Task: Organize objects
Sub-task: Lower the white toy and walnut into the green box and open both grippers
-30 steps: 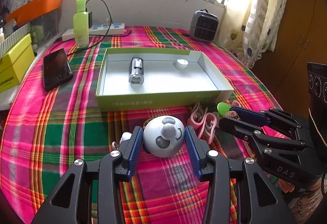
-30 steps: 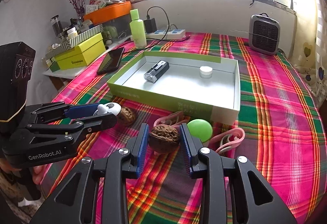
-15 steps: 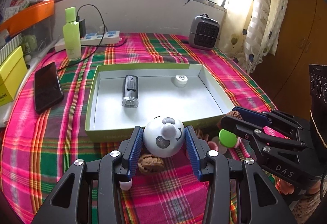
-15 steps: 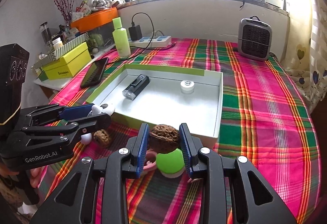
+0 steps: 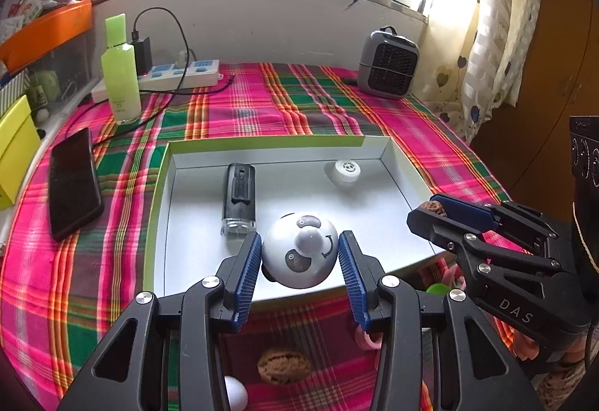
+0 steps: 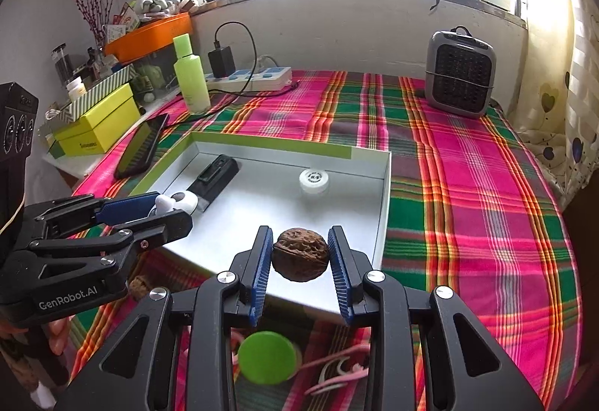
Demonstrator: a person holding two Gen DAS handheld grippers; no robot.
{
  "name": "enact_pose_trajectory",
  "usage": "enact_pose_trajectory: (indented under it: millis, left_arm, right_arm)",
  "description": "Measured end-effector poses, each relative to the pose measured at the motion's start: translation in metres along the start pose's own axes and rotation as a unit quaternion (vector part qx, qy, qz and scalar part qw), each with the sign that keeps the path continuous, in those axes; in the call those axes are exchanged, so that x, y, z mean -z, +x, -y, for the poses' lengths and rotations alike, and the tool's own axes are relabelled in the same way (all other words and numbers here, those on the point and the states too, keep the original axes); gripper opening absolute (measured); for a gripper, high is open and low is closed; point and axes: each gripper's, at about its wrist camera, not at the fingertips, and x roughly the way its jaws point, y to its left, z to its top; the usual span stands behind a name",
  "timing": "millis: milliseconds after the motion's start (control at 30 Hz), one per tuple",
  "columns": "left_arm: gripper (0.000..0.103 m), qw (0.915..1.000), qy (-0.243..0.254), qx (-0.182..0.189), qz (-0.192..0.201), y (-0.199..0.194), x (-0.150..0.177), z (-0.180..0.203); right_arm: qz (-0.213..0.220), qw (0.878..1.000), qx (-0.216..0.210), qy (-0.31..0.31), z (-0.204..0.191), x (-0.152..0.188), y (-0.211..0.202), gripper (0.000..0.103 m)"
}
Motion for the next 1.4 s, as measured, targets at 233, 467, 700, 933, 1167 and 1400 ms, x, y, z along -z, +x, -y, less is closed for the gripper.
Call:
enact_pose_trajectory:
  millis: [233,467,700,933,1167,1400]
  left_arm:
    - [0.041,0.9999,0.008,-0.008,-0.004,0.016,-0.011,0.0]
    - [0.041,0.9998,0.011,-0.009,-0.01,0.033,-0.021,0.001]
    - [0.041,0.9997,0.009,-0.012,-0.022,0.048,-0.026,-0.002]
    - [0.041,0.9994,0.009,-0.014,-0.03,0.059,-0.026,-0.003]
    - [0.041,0.999,0.011,-0.019,-0.039,0.065,-0.027,-0.004]
    - [0.041,0.9988,0.018,-0.02,-0.04,0.067,-0.027,-0.001]
  right_arm:
    - [-0.006,1.0,0.007,0.002,0.01,-0.01,0.017,0.032]
    - [-0.022,1.0,0.006,-0.003,0.016,-0.016,0.039,0.032]
    - [-0.034,0.999,0.005,-0.004,0.019,-0.019,0.054,0.032]
    - [-0.034,0.999,0.004,-0.014,0.017,-0.02,0.058,0.032]
    - [-0.036,0.999,0.001,-0.024,0.015,-0.02,0.062,0.032]
    - [-0.041,0.998,0.003,-0.037,0.011,-0.019,0.066,0.032]
